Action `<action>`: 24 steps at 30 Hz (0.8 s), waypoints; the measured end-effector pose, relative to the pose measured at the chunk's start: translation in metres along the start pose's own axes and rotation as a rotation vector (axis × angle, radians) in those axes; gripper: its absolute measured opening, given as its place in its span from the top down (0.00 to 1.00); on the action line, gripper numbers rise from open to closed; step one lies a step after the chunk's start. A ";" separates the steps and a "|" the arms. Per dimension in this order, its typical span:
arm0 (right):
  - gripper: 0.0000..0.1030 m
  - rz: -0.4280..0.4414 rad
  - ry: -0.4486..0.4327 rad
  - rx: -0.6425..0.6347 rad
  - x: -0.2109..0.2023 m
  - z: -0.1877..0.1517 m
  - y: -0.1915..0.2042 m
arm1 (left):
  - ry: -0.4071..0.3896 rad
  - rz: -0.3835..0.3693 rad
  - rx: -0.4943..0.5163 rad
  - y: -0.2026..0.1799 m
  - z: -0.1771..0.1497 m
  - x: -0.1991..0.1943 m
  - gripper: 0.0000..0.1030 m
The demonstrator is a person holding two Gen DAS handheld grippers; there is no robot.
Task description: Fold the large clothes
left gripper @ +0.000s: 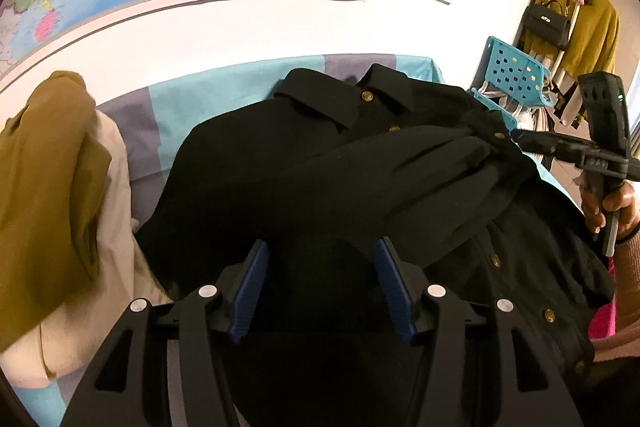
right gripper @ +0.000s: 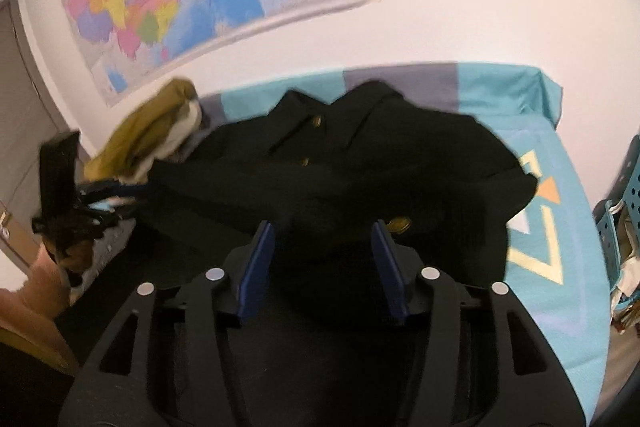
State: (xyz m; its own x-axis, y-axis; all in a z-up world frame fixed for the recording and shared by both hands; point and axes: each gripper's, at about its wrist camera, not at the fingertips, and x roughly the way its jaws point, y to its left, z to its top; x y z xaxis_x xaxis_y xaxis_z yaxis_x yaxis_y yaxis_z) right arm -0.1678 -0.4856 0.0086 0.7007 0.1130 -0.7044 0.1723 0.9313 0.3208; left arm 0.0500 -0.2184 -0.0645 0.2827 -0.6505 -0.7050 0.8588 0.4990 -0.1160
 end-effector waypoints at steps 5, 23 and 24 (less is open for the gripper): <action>0.51 -0.042 0.092 0.048 0.028 -0.008 -0.012 | 0.006 0.054 -0.008 -0.004 -0.007 0.005 0.45; 0.28 0.001 -0.060 0.185 -0.092 -0.068 -0.026 | -0.014 0.085 -0.153 -0.004 -0.078 -0.062 0.32; 0.24 -0.010 -0.061 0.200 -0.097 -0.074 -0.030 | -0.007 0.076 -0.161 -0.005 -0.083 -0.063 0.32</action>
State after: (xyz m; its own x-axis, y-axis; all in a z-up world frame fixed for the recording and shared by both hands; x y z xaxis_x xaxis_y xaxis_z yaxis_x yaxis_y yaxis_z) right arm -0.2926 -0.4984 0.0205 0.7380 0.0774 -0.6703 0.3089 0.8444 0.4376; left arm -0.0073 -0.1325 -0.0778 0.3478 -0.6111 -0.7110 0.7556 0.6317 -0.1733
